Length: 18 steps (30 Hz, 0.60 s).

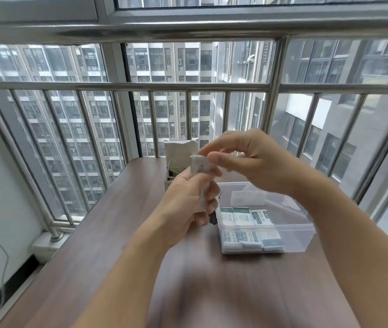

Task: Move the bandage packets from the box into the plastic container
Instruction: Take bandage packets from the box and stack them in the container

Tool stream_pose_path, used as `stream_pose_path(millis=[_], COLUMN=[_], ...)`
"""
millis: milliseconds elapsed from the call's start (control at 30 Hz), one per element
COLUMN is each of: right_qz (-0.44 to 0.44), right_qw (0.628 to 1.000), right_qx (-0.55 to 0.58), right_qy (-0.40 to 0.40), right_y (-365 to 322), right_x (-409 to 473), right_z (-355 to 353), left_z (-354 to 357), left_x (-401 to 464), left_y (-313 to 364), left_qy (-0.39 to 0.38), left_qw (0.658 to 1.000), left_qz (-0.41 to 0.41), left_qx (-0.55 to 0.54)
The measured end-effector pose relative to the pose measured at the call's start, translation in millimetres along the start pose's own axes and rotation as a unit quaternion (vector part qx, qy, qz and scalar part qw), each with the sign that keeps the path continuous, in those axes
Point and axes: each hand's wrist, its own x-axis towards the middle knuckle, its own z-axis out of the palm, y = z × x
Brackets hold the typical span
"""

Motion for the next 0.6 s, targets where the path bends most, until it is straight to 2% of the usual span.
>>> stream_pose_path(millis=[67,200,333,433,600], right_qz=[-0.006,0.001,-0.008,0.019,0.031], right_qw=[0.999,0.996,0.993,0.99,0.991], right_qx=[0.028,0.086,0.116,0.133,0.083], right_qy=[0.021,-0.017,-0.012,-0.035,-0.097], right_y=[3,5,9,9,5], right_x=[-1,-3,-1,-2,-4], right_z=[-3,-2,-1,-5,-7], left_z=[0,2,2,2,6], left_x=[1,-1,-1,-2,-1], left_y=[0,-4,-4,-5,-10], left_qy=[-0.004,-0.015,-0.011,-0.008,0.0], left_qw=[0.999,0.997,0.994,0.986,0.968], left_qz=[-0.001,0.007,0.013,0.041,0.089], left_qx=[0.04,0.08,0.109,0.159,0.235])
